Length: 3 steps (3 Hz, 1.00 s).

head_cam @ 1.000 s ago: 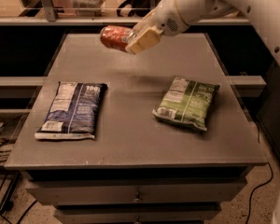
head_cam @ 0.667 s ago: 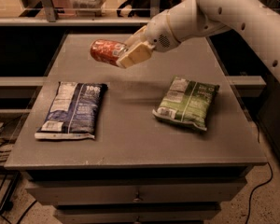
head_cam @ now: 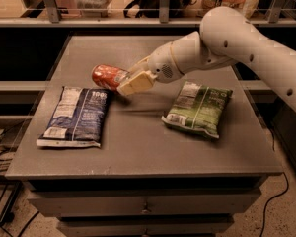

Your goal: Move coke can near blue chip bag

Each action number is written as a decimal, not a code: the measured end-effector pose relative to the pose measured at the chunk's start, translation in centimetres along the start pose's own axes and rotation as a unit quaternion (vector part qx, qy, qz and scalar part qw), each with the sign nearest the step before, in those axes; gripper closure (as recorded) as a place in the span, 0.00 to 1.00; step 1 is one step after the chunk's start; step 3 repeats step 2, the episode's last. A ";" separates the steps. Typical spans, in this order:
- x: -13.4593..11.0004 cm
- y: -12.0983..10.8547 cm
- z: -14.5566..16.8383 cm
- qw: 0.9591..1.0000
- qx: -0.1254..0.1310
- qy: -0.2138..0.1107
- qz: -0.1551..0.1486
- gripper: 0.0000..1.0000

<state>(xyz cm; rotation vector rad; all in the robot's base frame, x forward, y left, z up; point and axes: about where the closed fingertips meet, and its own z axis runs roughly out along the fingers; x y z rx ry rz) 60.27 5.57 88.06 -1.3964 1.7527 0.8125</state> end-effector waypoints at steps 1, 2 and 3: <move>2.1 0.7 0.9 1.000 -0.004 0.003 0.030 0.05; 3.0 0.9 1.3 0.999 -0.005 0.004 0.042 0.00; 3.0 0.9 1.3 0.999 -0.005 0.004 0.042 0.00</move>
Offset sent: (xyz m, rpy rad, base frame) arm -0.0073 -0.0013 -0.0207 0.0045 0.0510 -0.0226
